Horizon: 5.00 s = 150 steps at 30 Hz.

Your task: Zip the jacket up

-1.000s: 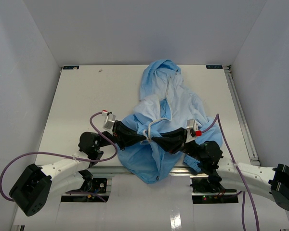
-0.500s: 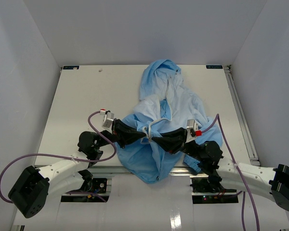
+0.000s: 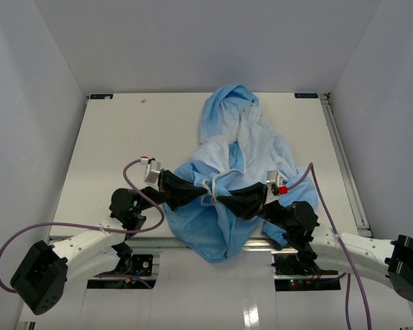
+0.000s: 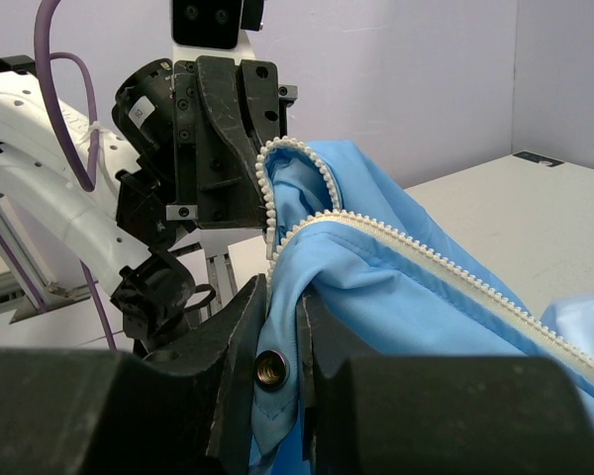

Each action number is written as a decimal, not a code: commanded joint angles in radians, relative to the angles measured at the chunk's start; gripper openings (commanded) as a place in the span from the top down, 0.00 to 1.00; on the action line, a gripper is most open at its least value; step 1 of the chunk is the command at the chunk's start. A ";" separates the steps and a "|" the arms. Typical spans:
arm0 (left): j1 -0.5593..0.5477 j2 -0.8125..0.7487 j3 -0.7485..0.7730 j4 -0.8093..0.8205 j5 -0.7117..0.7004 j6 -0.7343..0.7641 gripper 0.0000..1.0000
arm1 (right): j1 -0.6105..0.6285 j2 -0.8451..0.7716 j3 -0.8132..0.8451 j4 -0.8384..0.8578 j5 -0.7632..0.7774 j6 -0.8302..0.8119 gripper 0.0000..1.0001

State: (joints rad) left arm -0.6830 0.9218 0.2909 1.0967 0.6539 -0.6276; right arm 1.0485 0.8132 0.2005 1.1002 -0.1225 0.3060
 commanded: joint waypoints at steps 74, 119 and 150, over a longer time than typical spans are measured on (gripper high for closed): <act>-0.020 0.048 0.029 0.039 0.124 0.000 1.00 | 0.001 0.026 0.010 0.241 0.158 0.000 0.92; -0.038 -0.004 0.053 -0.194 -0.128 0.040 1.00 | 0.002 0.009 -0.096 0.328 0.238 0.031 0.92; -0.035 0.101 0.048 0.157 0.152 -0.267 1.00 | 0.003 -0.106 -0.050 -0.072 -0.037 -0.090 0.92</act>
State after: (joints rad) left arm -0.7163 0.9757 0.3148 1.1071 0.7638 -0.7940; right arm 1.0485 0.7076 0.1261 1.0390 -0.0885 0.2594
